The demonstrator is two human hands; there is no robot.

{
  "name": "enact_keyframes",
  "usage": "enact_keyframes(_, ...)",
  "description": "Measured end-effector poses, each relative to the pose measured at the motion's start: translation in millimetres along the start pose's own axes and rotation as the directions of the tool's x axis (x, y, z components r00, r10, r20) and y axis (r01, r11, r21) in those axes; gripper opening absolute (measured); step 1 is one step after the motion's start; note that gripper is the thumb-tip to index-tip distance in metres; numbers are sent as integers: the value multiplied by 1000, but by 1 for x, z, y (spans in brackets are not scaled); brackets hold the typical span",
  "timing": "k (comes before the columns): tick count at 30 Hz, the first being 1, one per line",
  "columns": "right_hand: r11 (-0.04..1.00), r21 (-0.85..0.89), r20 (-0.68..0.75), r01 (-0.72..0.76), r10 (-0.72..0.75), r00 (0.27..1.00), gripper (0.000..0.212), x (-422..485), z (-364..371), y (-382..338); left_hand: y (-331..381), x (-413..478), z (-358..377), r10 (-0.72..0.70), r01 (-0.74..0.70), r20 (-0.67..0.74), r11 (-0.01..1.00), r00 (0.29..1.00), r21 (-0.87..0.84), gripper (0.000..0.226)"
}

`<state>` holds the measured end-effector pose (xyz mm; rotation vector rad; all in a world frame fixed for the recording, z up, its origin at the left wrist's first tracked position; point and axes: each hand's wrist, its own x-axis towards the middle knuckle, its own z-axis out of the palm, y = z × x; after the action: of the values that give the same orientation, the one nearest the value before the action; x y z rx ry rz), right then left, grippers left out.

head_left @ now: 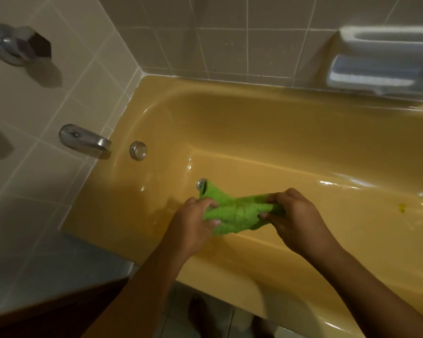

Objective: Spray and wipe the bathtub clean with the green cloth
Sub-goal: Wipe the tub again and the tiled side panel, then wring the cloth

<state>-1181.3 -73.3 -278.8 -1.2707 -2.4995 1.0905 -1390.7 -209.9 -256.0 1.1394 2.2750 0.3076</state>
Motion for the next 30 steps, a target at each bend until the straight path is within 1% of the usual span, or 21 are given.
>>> enact_keyframes(1, 993, -109, -47, 36, -42, 998, 33, 0, 1, 1, 2, 2, 3, -9, 13, -68, 998, 998, 60, 31)
enact_keyframes(3, 958, -282, -120, 55, -92, 988, 31, -1, 1, 2, 0, 4, 8, -40, 55, -172, 995, 984, 83, 20)
enact_keyframes(6, 943, -311, -164, 123, -181, 970, 31, -8, -4, -12, -6, -2, 20, -149, 168, -304, 985, 941, 39, 23)
enact_keyframes(8, 931, -280, -175, 235, -291, 941, 32, -12, 0, -21, -6, -11, 29, -304, 283, -343, 953, 889, -111, 31)
enact_keyframes(9, 921, -260, -182, 289, -341, 922, 32, -15, 3, -25, -3, -15, 31, -448, 366, -298, 884, 843, -293, 39)
enact_keyframes(10, 909, -242, -189, 339, -387, 902, 32, -17, 6, -28, 5, -19, 29, -593, 438, -157, 724, 790, -533, 44)
enact_keyframes(11, 891, -230, -193, 392, -436, 879, 30, -19, 11, -30, 14, -24, 25, -654, 467, 76, 449, 753, -762, 44)
enact_keyframes(12, 866, -226, -184, 445, -487, 854, 25, -21, 16, -32, 22, -26, 23, -584, 480, 325, 128, 744, -868, 47)
enact_keyframes(13, 840, -224, -163, 493, -532, 831, 21, -24, 22, -34, 32, -29, 21, -448, 497, 482, -93, 753, -863, 52)
enact_keyframes(14, 817, -216, -134, 535, -568, 812, 18, -27, 27, -35, 40, -30, 19, -349, 497, 524, -172, 777, -851, 53)
enact_keyframes(15, 797, -202, -104, 569, -595, 797, 19, -31, 33, -33, 44, -28, 19, -331, 483, 503, -145, 799, -863, 49)
enact_keyframes(16, 784, -187, -72, 592, -612, 787, 20, -35, 35, -32, 48, -25, 21, -353, 461, 458, -80, 816, -884, 50)
enact_keyframes(17, 779, -171, -41, 603, -617, 786, 22, -40, 36, -31, 48, -22, 24, -385, 435, 408, -18, 828, -900, 57)
enact_keyframes(20, 835, -34, -21, 550, -550, 835, 29, -52, 31, -25, 47, -14, 25, -420, 355, 315, 20, 851, -935, 68)
enact_keyframes(23, 899, 318, -131, 302, -274, 953, 28, -51, 21, -25, 47, -17, 21, -318, 241, 213, 48, 924, -969, 70)
enact_keyframes(25, 907, 398, -188, 135, -63, 980, 30, -41, 14, -26, 47, -20, 16, -252, 189, 163, 84, 954, -978, 73)
enact_keyframes(26, 891, 453, -138, 44, 21, 990, 31, -34, 9, -28, 48, -21, 14, -223, 178, 148, 120, 963, -977, 74)
enact_keyframes(27, 823, 564, -11, -69, 91, 996, 32, -27, 4, -31, 49, -23, 11, -185, 166, 137, 151, 973, -974, 75)
enact_keyframes(28, 716, 670, 146, -195, 131, 981, 34, -22, 0, -34, 50, -25, 9, -148, 159, 132, 185, 980, -970, 75)
enact_keyframes(29, 636, 720, 244, -276, 139, 960, 35, -18, -4, -36, 51, -25, 8, -119, 159, 136, 219, 984, -963, 75)
enact_keyframes(30, 631, 722, 268, -283, 122, 956, 36, -14, -7, -37, 50, -25, 8, -107, 160, 135, 287, 985, -945, 73)
